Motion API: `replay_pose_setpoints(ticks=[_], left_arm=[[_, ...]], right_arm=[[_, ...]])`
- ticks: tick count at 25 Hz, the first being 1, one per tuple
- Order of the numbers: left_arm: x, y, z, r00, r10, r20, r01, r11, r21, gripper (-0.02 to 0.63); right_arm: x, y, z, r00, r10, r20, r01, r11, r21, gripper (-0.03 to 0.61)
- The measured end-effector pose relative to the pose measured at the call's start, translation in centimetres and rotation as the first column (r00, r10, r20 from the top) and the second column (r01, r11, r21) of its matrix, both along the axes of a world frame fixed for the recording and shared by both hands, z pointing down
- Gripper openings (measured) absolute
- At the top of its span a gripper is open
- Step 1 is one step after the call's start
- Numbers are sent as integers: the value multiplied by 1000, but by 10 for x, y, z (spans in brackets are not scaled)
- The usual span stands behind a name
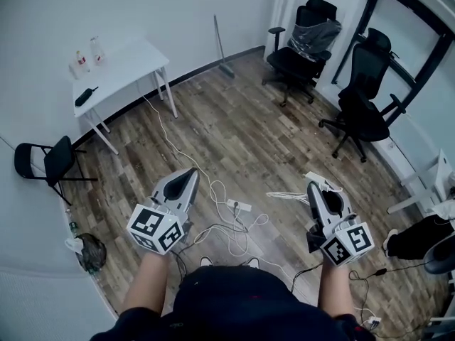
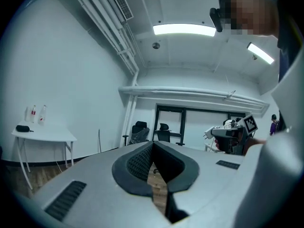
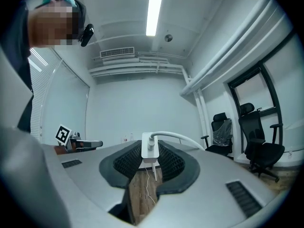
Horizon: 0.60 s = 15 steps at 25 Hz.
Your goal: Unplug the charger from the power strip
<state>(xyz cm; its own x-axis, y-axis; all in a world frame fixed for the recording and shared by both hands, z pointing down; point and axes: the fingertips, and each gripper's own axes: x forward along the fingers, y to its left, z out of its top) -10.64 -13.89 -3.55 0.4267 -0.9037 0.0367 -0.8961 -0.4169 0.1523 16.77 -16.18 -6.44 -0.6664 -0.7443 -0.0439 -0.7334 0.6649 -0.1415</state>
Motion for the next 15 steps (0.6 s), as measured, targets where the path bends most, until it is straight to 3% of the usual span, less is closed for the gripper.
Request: replay_pose_setpoints(ticks=[15], left_arm=[[-11,-2,3,1000,-12,10,12,1000,-2,20]], right_arm=[[-13,-10,2,1000,2,19,-2,1000,-17,108]])
